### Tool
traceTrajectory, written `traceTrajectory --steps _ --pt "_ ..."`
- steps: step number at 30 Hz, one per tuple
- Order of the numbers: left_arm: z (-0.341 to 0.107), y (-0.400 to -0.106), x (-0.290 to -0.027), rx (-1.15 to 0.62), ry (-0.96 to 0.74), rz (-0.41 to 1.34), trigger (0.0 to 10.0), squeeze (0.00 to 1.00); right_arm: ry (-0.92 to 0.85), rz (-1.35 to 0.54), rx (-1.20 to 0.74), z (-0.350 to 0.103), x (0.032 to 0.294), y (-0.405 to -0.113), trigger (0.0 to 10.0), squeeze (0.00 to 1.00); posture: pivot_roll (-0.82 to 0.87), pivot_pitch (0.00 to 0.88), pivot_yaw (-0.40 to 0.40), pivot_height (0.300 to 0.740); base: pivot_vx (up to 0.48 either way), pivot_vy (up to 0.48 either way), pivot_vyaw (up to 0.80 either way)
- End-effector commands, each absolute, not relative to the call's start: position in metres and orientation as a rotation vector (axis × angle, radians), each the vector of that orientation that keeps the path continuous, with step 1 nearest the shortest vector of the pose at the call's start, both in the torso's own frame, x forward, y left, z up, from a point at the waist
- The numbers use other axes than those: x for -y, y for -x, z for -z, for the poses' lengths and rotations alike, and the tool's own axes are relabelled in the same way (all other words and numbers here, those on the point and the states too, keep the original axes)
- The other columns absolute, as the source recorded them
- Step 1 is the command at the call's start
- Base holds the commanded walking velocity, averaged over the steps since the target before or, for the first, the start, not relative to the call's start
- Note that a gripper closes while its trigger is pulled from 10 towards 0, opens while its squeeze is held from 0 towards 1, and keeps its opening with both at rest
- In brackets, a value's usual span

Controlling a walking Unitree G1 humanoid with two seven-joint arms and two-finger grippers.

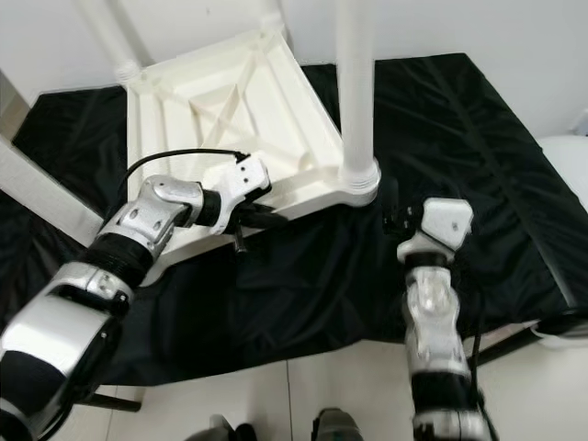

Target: Building children table

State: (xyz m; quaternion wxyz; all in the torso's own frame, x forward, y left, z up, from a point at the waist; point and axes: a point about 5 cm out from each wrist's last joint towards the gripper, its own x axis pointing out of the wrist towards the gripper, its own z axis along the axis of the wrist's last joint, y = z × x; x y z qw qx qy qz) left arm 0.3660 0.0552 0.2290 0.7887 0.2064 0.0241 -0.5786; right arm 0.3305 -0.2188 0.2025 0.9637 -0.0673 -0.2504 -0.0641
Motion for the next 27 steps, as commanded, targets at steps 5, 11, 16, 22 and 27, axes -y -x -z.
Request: traceTrajectory --steps 5,11,16,22,27 --pt "-0.303 -0.353 -0.064 0.285 -0.344 1.171 8.7 0.0 0.107 0.088 0.492 -0.22 0.217 -0.36 10.0 0.0 -0.06 0.086 0.007 0.74 0.0 0.0 0.0" --pt "-0.321 -0.333 -0.067 0.361 -0.295 1.174 10.0 0.0 0.076 0.049 0.492 -0.245 0.215 -0.382 10.0 0.0 -0.05 0.08 -0.016 0.74 0.0 0.0 0.0" --pt "-0.326 -0.317 -0.06 0.397 -0.271 1.212 10.0 0.0 -0.018 -0.089 0.513 -0.28 0.197 -0.4 10.0 0.0 -0.04 0.069 -0.029 0.74 0.0 0.0 0.0" --pt "-0.314 -0.305 -0.047 0.379 -0.213 1.276 10.0 0.0 -0.156 -0.354 0.639 -0.338 0.166 -0.403 10.0 0.0 -0.03 0.068 -0.04 0.74 0.0 0.0 0.0" --pt "-0.319 -0.289 -0.037 0.401 -0.112 1.34 10.0 0.0 -0.252 -0.628 0.711 -0.373 0.144 -0.399 10.0 0.0 -0.03 0.064 -0.052 0.74 0.0 0.0 0.0"
